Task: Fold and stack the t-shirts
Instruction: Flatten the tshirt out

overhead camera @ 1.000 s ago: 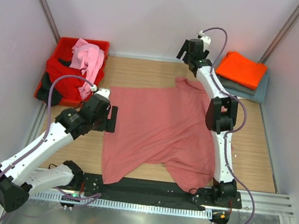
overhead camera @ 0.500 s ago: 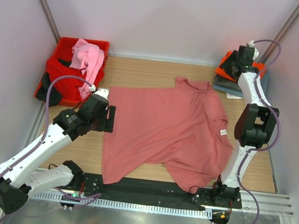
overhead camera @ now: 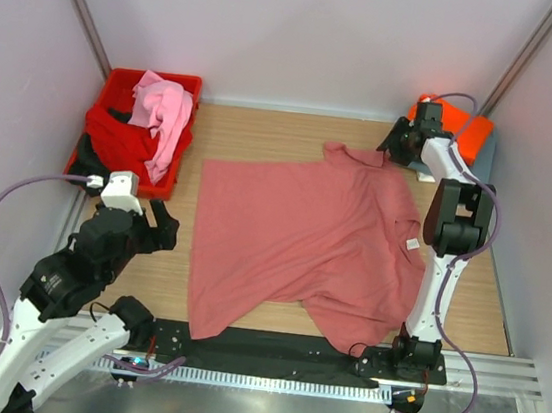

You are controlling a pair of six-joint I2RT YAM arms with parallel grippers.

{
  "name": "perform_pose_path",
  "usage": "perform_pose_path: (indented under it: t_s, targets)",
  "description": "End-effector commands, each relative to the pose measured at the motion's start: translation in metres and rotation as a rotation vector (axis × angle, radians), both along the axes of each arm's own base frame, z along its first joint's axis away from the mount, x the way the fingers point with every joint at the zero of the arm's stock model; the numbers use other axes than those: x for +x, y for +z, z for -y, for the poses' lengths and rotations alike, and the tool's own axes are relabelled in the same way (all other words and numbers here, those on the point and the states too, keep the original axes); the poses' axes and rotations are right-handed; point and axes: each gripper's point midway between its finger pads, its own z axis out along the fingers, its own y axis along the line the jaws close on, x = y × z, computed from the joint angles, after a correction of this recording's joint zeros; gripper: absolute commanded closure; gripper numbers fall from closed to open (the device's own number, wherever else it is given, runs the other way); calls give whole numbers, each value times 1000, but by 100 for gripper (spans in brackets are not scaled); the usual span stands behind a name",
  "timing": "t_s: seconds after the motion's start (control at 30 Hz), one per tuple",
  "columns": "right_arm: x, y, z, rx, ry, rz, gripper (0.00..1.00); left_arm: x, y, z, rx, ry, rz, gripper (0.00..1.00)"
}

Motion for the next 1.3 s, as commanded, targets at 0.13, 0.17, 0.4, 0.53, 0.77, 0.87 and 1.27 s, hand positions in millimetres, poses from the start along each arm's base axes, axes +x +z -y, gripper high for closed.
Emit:
perform_pose_path:
  t_s: [0.13, 0.17, 0.4, 0.53, 0.77, 0.87, 1.27]
  targets:
    - [9, -7, -1, 7, 29, 23, 48, 10, -7, 1, 29, 26, -18, 20]
    - [8, -14, -2, 11, 32, 10, 48, 10, -7, 1, 30, 25, -19, 20]
    - [9, -30, -6, 24, 44, -7, 50, 10, -5, -1, 19, 32, -2, 20]
    - [10, -35, -12, 27, 58, -11, 54, 11, -6, -1, 20, 33, -4, 20]
    - [16, -24, -22, 40, 77, 14, 80, 12, -7, -2, 22, 42, -8, 20]
    - [19, -18, -28, 72, 85, 28, 93, 12, -7, -4, 21, 47, -6, 20]
    - [102, 21, -48, 251, 58, 235, 94, 18, -9, -10, 18, 73, -12, 21]
